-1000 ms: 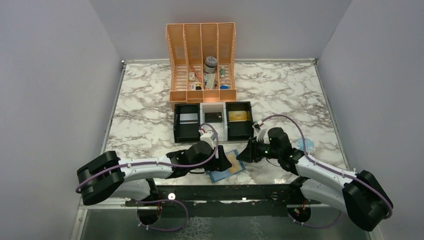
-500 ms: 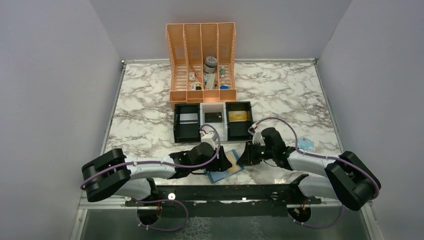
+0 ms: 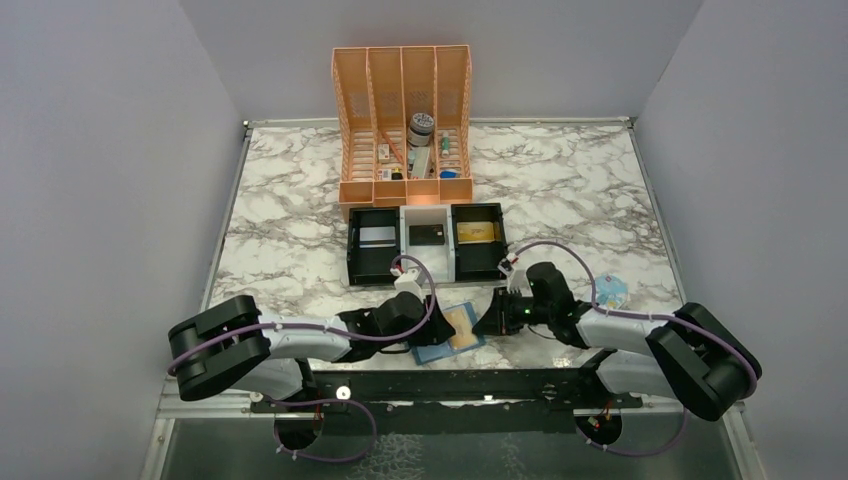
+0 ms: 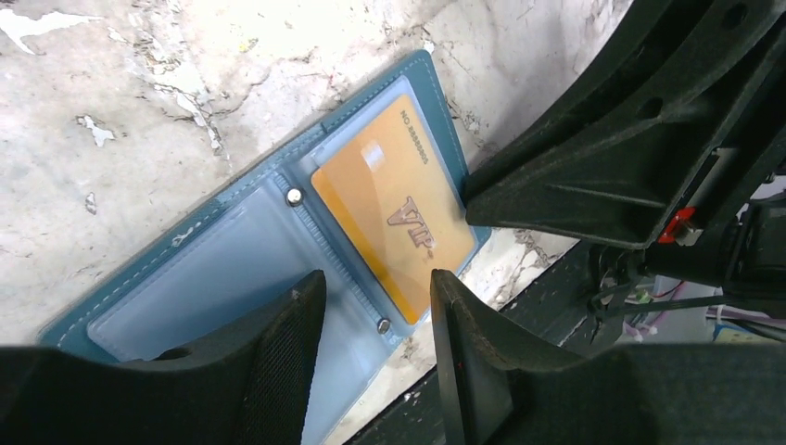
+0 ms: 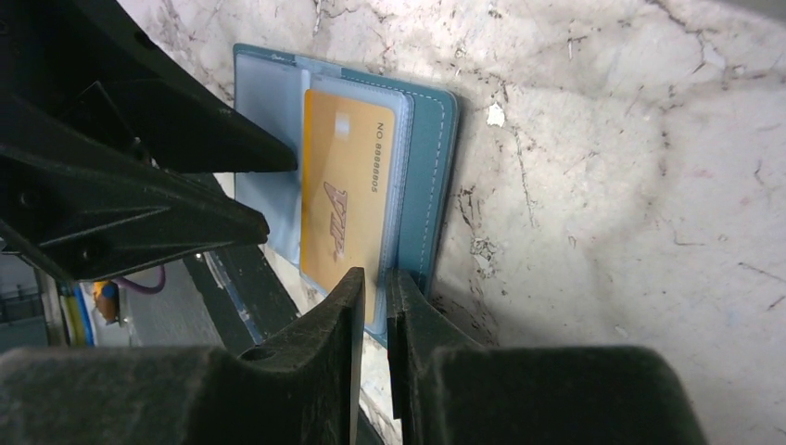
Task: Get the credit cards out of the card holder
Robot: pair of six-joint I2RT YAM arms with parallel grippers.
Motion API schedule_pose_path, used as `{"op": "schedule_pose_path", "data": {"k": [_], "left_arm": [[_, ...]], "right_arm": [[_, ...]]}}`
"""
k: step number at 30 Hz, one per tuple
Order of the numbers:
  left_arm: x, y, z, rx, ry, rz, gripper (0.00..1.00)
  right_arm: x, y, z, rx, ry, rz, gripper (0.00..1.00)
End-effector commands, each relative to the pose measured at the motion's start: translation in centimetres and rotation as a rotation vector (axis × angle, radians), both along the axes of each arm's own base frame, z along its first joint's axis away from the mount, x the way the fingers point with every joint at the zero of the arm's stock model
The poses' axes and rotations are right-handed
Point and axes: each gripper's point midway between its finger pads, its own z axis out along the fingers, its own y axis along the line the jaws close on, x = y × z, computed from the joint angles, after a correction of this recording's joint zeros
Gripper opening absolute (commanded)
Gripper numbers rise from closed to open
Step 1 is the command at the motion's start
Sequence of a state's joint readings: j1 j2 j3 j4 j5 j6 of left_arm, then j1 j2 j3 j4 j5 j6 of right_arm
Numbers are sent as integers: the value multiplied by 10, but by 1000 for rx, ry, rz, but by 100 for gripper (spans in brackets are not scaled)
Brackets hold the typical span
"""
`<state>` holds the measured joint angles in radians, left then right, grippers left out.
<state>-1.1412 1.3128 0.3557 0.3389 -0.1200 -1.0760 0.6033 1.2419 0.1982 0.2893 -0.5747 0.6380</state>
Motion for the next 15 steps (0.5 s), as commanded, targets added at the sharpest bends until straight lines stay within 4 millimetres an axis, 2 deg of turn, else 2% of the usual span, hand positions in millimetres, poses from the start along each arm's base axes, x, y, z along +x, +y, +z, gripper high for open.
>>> {"op": "schedule_pose_path", "data": {"k": [1, 10, 15], "left_arm": [[7, 5, -7, -18, 0, 80, 47], [6, -9, -7, -40, -9, 43, 39], [1, -15, -9, -52, 0, 12, 27]], "right_arm": [[-18, 1, -3, 29, 44, 28, 15], [-25, 3, -4, 46, 56, 53, 15], [-27, 3, -8, 37, 72, 55, 15]]}}
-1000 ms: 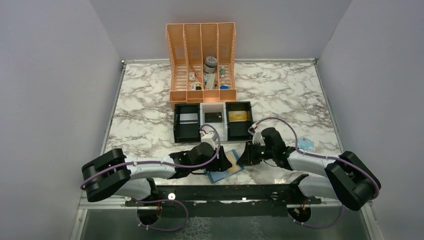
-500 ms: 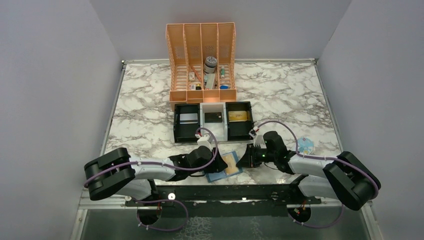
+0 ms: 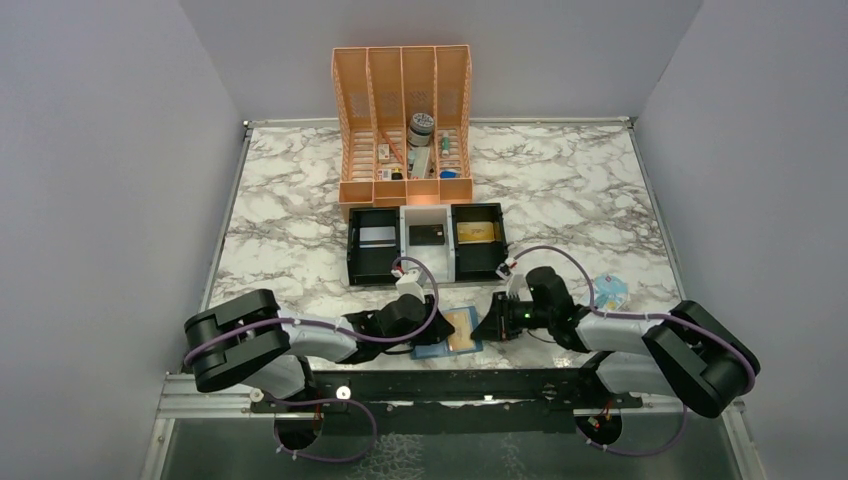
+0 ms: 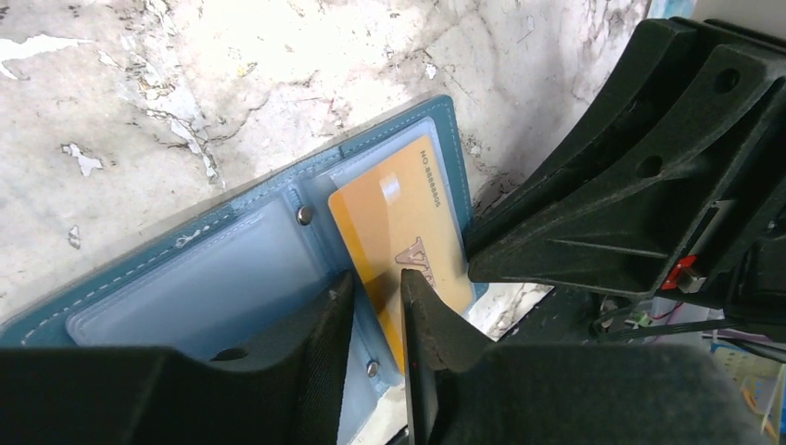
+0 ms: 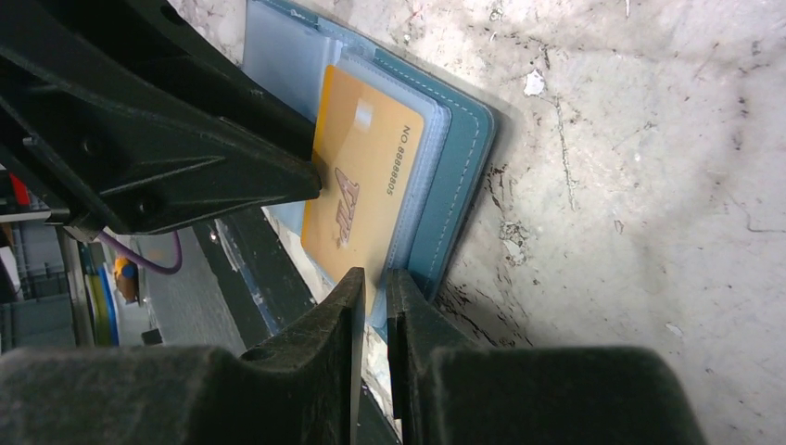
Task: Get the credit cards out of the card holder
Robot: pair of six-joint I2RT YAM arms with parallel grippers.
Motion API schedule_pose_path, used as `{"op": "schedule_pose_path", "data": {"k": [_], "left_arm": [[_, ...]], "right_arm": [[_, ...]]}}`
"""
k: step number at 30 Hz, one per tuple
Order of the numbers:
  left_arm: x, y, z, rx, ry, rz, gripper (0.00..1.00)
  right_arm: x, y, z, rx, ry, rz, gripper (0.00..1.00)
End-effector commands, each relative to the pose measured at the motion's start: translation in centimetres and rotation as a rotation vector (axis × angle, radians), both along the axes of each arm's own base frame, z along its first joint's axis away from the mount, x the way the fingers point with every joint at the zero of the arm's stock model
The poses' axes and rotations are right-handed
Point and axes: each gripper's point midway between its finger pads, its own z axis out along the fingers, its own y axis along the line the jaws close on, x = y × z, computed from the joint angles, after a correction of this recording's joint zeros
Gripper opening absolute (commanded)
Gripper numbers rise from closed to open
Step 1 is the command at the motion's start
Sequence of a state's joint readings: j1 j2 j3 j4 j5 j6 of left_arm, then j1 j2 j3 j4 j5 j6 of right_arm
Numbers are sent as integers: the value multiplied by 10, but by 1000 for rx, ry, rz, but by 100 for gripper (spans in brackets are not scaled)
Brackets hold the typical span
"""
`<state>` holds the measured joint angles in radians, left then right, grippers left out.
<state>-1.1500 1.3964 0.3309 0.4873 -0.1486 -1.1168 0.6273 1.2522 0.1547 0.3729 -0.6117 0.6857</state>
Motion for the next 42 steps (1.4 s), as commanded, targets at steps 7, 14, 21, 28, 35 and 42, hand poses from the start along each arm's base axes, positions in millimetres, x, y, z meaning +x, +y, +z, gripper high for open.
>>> {"op": "schedule_pose_path", "data": {"k": [7, 14, 21, 28, 35, 42], "left_arm": [[-5, 1, -2, -12, -2, 0, 13], [-8, 5, -3, -11, -3, -9, 3], [-10, 6, -4, -11, 2, -16, 0], [-11, 7, -2, -15, -1, -19, 1], [-12, 6, 0, -20, -1, -27, 4], [-13, 8, 1, -27, -1, -29, 15]], "right_arm": [[-6, -6, -13, -47, 41, -22, 15], [-3, -9, -12, -66, 28, -39, 15], [3, -7, 0, -59, -5, -46, 16], [9, 7, 28, 25, -59, -8, 16], [16, 20, 28, 20, -54, 17, 18], [22, 0, -13, -144, 10, -95, 19]]}}
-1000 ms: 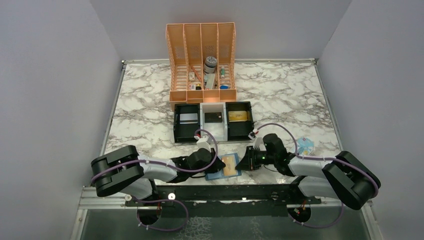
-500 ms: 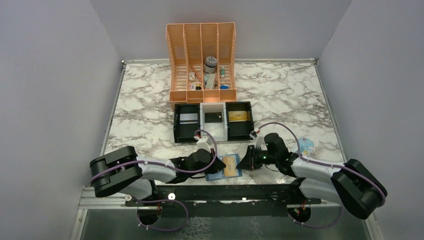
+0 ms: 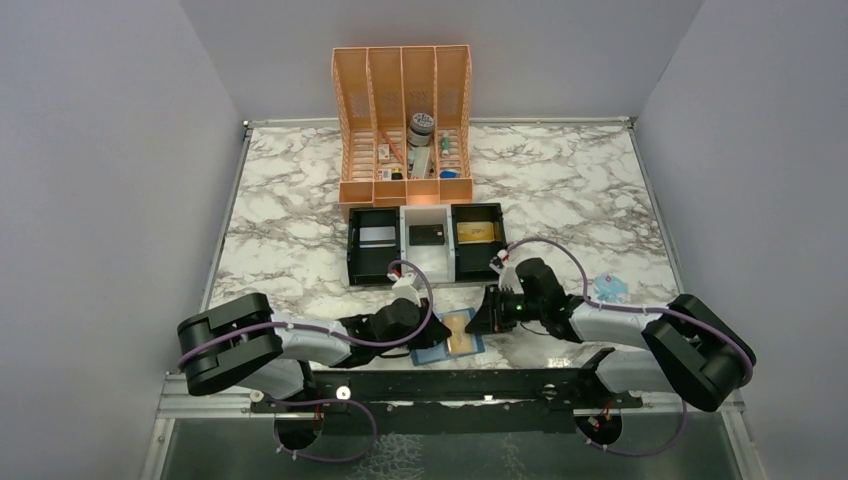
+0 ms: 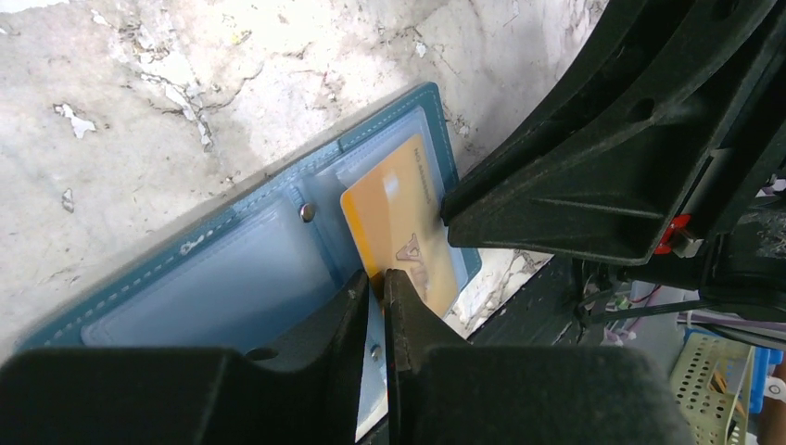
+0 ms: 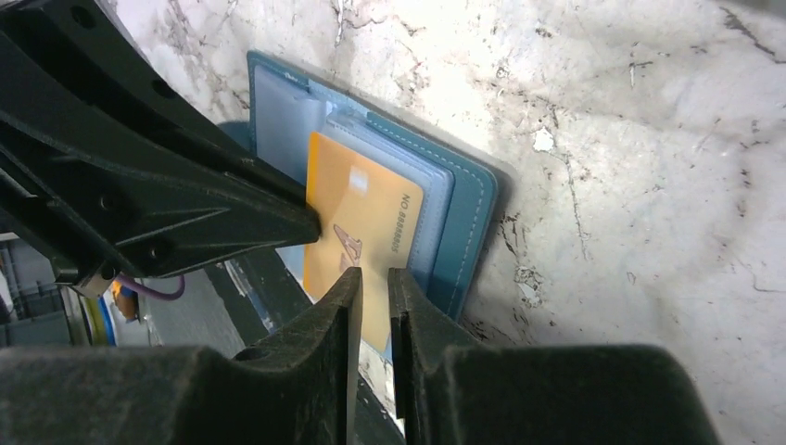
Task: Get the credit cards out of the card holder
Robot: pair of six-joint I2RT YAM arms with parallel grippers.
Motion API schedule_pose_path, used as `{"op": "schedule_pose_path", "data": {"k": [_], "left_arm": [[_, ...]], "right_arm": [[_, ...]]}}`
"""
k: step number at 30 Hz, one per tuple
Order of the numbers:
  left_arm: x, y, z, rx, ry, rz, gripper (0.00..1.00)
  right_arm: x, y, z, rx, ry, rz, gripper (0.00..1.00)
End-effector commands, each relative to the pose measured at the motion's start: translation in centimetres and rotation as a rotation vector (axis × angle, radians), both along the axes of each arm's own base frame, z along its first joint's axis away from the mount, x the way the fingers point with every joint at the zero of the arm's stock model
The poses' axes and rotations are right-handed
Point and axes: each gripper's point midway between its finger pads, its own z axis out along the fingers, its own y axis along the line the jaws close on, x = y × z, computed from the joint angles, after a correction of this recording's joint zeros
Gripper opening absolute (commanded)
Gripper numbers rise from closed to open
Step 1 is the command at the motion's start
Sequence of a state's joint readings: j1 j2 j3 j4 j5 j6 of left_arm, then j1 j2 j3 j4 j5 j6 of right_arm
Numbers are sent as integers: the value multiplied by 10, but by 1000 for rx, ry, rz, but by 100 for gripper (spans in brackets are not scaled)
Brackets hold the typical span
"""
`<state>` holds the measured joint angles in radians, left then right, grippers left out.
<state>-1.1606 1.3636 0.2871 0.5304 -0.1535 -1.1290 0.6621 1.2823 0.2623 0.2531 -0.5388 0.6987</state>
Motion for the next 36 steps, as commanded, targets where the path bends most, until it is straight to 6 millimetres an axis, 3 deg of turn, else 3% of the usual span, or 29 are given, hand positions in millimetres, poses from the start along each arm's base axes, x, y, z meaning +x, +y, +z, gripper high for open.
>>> {"op": "schedule_pose_path", "data": {"k": [1, 8, 18, 32, 36], "left_arm": [[-8, 4, -2, 5, 6, -29, 17], [-10, 1, -4, 0, 35, -22, 18], [-7, 10, 1, -23, 17, 24, 0], [-8, 27, -4, -7, 8, 52, 0], [-8, 27, -4, -6, 10, 51, 0]], "right_arm": [[7, -12, -20, -89, -2, -72, 19], [0, -16, -27, -88, 19, -81, 19], [-2, -21, -34, -115, 30, -93, 19], [-2, -22, -40, -134, 38, -83, 19], [-1, -17, -32, -107, 23, -58, 19]]}}
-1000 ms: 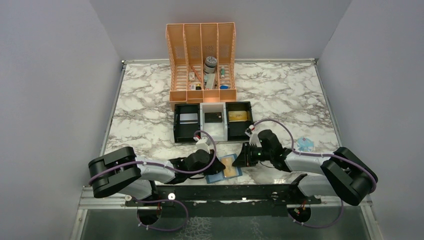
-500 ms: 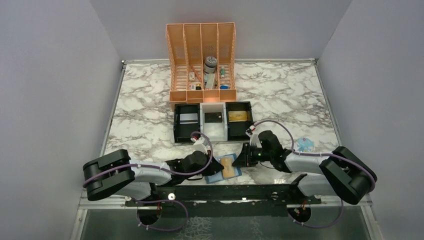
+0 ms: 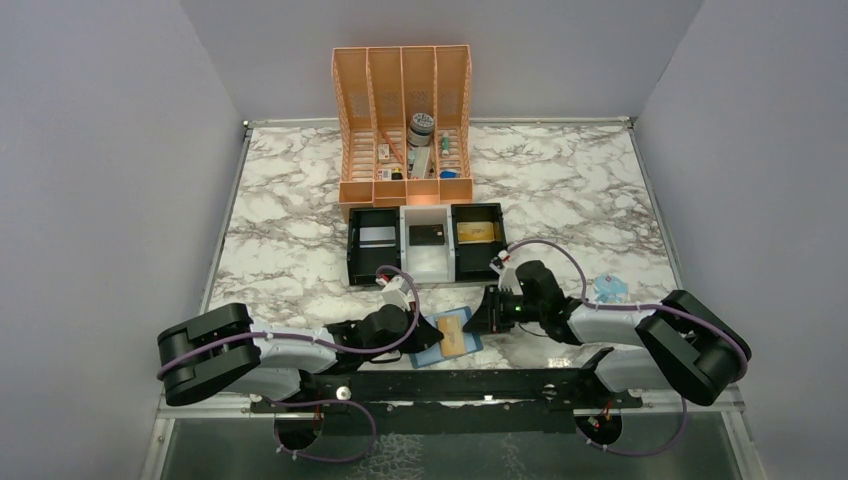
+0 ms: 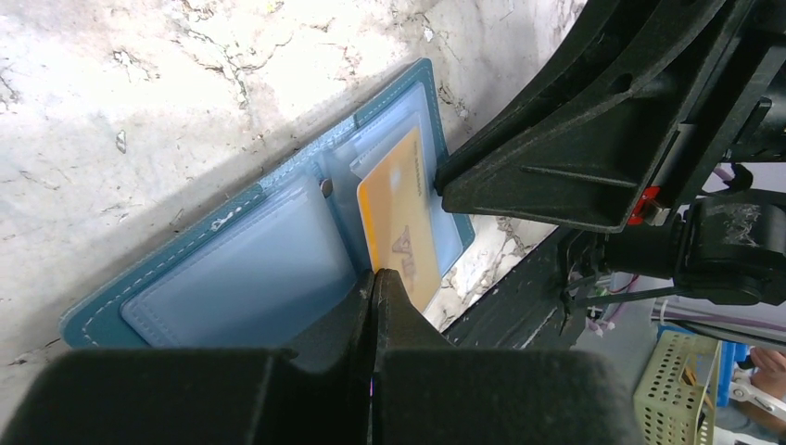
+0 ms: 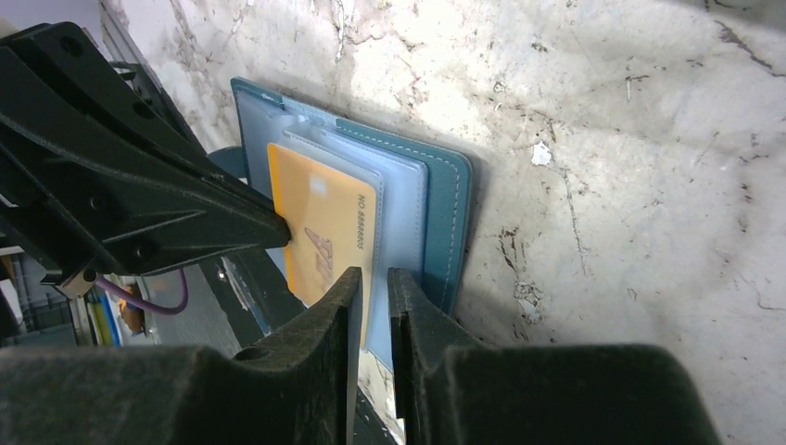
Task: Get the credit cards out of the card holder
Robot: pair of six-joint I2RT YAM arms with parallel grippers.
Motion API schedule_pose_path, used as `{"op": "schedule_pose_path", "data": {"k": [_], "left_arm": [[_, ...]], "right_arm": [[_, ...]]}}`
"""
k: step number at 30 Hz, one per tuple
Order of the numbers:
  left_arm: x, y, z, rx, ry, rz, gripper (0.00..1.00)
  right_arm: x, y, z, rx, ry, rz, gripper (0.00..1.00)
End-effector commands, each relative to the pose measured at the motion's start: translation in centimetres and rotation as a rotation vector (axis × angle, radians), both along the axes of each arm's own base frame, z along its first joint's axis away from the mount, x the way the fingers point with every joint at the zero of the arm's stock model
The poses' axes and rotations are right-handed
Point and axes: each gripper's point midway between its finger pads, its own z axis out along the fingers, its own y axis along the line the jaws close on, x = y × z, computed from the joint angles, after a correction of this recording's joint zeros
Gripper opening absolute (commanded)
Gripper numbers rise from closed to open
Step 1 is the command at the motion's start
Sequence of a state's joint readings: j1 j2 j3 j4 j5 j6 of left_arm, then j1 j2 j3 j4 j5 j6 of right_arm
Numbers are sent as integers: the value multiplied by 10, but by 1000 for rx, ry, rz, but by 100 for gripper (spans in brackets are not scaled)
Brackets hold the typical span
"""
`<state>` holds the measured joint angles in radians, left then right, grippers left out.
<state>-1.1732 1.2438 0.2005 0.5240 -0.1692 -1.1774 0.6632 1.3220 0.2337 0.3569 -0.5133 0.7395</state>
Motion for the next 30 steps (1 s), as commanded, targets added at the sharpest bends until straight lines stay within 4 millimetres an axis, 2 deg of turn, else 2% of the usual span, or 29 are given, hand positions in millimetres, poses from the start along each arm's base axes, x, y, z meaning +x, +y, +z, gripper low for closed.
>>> {"op": "schedule_pose_path", "data": {"k": [1, 9, 13, 17, 23, 27, 30], "left_arm": [[1, 9, -9, 40, -5, 19, 1], [2, -1, -6, 44, -8, -8, 2], [2, -1, -5, 42, -10, -3, 4], [2, 0, -5, 40, -8, 0, 6], [1, 2, -3, 28, -8, 1, 13], [0, 1, -4, 21, 10, 6, 16], [0, -2, -4, 18, 10, -1, 15]], "right_arm": [[-6, -16, -24, -114, 22, -11, 19], [0, 4, 22, 2, -70, 64, 21], [-4, 19, 36, 28, -94, 107, 22], [-5, 27, 27, -13, -80, 114, 23], [1, 4, -11, -181, -28, -1, 23], [-4, -2, -19, -194, -10, -9, 23], [-6, -4, -23, -196, -1, -12, 23]]}}
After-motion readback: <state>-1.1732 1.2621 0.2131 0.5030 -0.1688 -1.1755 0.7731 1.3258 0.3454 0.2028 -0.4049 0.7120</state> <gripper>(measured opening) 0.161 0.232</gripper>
